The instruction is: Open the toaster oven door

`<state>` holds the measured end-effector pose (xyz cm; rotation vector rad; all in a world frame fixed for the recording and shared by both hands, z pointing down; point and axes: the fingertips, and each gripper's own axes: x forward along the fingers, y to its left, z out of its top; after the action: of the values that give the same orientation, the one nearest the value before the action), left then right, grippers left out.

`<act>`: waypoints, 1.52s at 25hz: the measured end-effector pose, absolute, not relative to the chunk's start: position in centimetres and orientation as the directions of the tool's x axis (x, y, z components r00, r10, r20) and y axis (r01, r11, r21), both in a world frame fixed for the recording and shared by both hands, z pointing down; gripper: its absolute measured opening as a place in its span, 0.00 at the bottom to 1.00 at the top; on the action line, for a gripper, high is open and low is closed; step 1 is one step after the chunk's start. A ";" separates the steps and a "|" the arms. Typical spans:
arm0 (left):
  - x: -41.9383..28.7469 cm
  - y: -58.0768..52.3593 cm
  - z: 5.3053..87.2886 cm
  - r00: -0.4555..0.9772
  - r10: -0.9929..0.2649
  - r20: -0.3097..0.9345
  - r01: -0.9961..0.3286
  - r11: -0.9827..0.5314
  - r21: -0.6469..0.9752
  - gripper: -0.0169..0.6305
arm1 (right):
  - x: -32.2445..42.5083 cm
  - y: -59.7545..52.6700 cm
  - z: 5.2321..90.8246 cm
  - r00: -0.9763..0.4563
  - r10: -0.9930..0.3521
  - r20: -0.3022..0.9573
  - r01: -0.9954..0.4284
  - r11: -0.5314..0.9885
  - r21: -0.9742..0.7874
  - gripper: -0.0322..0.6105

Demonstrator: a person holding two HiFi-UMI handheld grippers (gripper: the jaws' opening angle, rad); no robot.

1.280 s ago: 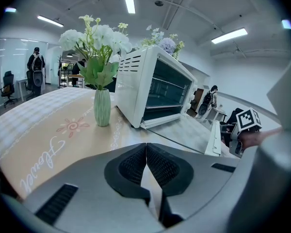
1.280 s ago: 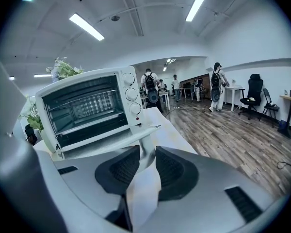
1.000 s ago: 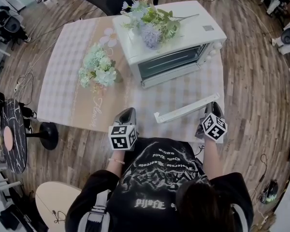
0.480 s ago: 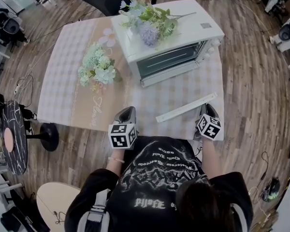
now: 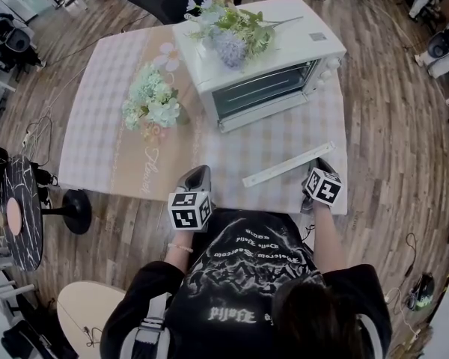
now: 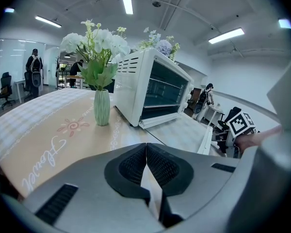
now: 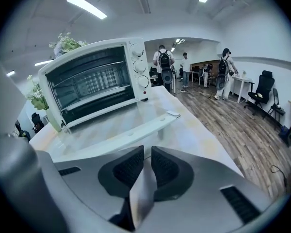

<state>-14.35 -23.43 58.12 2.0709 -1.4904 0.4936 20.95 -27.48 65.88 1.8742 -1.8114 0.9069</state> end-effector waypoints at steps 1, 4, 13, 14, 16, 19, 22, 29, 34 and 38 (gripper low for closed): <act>-14.3 -23.3 58.2 0.325 -0.748 0.578 -0.946 -0.248 0.210 0.06 | 20.9 -27.3 65.8 -0.042 -0.738 0.674 -0.980 -0.102 -0.173 0.15; -14.2 -23.0 58.2 0.335 -0.745 0.577 -0.942 -0.258 0.213 0.06 | 20.7 -26.4 65.3 -0.034 -0.748 0.663 -0.979 -0.110 -0.174 0.20; -12.4 -22.4 56.4 0.433 -0.753 0.496 -0.901 -0.359 0.242 0.06 | 20.0 -25.3 59.2 -0.056 -0.851 0.522 -0.989 -0.024 -0.146 0.26; -12.1 -22.4 56.0 0.443 -0.756 0.482 -0.896 -0.368 0.247 0.06 | 19.8 -25.2 58.1 -0.062 -0.866 0.497 -0.990 -0.011 -0.143 0.27; -11.7 -22.5 55.2 0.459 -0.765 0.452 -0.888 -0.381 0.257 0.06 | 19.3 -25.2 56.1 -0.078 -0.891 0.447 -0.989 0.014 -0.145 0.27; -11.4 -22.8 53.9 0.474 -0.779 0.411 -0.880 -0.396 0.263 0.06 | 17.8 -25.1 53.4 -0.116 -0.917 0.382 -0.988 0.066 -0.143 0.27; -10.9 -22.7 52.8 0.490 -0.785 0.379 -0.871 -0.422 0.252 0.06 | 17.0 -24.7 50.8 -0.136 -0.934 0.330 -0.988 0.102 -0.118 0.28; -10.9 -22.5 51.1 0.502 -0.801 0.327 -0.864 -0.449 0.226 0.06 | 16.0 -24.0 46.1 -0.163 -0.959 0.233 -0.987 0.157 -0.042 0.26; -10.6 -22.5 50.7 0.510 -0.804 0.308 -0.859 -0.457 0.230 0.06 | 14.8 -23.4 45.8 -0.200 -0.953 0.229 -0.979 0.204 -0.010 0.22; -10.3 -22.3 50.6 0.519 -0.801 0.300 -0.854 -0.471 0.221 0.06 | 14.4 -23.0 46.0 -0.192 -0.954 0.231 -0.980 0.197 -0.001 0.09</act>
<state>-10.31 -22.31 50.55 2.4226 -1.3737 0.2191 14.44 -23.00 45.96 1.8718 -2.2848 0.2205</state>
